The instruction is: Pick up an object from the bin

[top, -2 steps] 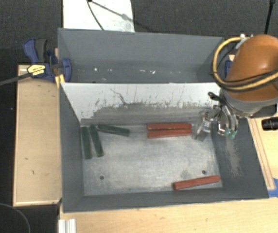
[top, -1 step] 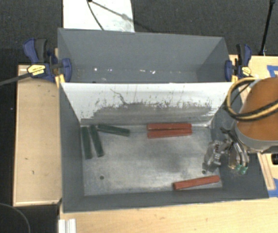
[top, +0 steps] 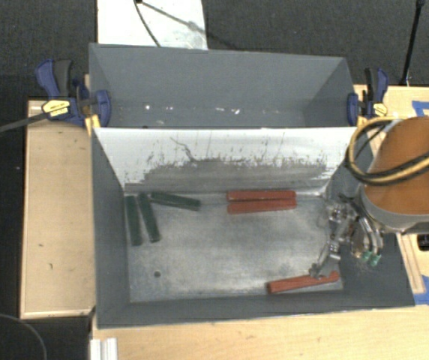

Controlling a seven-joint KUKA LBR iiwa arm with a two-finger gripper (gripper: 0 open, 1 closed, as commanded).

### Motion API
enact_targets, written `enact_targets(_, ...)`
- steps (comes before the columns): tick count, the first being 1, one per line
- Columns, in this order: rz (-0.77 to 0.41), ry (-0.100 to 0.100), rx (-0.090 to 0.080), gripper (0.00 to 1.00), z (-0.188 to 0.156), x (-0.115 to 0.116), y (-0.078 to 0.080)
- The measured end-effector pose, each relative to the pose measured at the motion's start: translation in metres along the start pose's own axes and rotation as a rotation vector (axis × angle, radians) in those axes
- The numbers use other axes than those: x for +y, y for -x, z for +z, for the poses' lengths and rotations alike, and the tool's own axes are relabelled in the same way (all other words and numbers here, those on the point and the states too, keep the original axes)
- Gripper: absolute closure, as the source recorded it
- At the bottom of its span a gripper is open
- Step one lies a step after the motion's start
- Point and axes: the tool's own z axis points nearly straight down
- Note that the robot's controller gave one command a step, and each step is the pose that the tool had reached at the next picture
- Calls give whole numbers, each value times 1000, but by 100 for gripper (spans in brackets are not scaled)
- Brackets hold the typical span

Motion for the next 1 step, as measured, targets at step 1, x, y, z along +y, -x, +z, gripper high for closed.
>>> enact_targets(1, -369, 0, -3, 0, 103, -71, 32)
